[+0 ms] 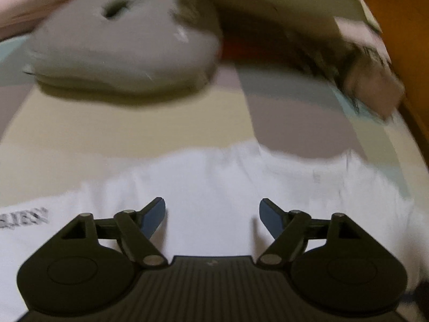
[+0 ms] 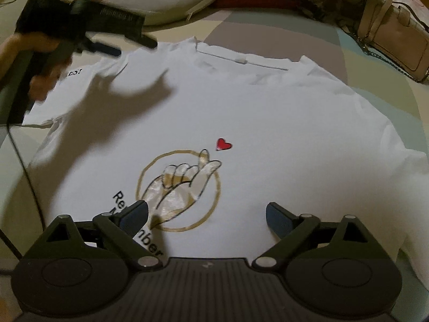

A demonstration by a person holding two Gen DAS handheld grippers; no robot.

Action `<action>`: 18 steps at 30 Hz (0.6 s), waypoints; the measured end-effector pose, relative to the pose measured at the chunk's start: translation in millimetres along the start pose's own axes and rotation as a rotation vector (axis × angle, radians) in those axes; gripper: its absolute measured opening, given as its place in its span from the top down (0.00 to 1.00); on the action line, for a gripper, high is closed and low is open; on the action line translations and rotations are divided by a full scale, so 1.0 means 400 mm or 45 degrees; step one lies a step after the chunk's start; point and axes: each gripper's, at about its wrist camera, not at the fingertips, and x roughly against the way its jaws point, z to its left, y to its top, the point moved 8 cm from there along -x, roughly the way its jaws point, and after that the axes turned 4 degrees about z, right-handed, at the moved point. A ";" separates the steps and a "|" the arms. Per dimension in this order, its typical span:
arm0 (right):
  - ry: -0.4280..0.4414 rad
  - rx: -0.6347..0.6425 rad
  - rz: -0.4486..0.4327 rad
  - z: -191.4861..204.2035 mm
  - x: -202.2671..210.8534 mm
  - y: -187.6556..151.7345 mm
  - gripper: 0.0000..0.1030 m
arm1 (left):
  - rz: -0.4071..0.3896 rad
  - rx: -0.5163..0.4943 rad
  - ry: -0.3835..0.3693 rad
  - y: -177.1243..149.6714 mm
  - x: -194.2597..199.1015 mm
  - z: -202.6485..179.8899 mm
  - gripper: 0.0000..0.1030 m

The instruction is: Fold clothes

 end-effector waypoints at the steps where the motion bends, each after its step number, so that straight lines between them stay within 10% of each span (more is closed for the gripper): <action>1: -0.003 -0.007 0.000 -0.007 0.001 -0.001 0.06 | -0.009 -0.001 0.017 0.010 -0.016 0.003 0.24; 11: -0.054 -0.050 -0.029 -0.076 0.007 0.006 0.05 | -0.050 -0.046 0.150 0.120 -0.078 -0.010 0.20; 18: -0.101 -0.079 -0.151 -0.167 0.014 0.111 0.03 | -0.027 -0.153 0.238 0.013 0.049 -0.026 0.18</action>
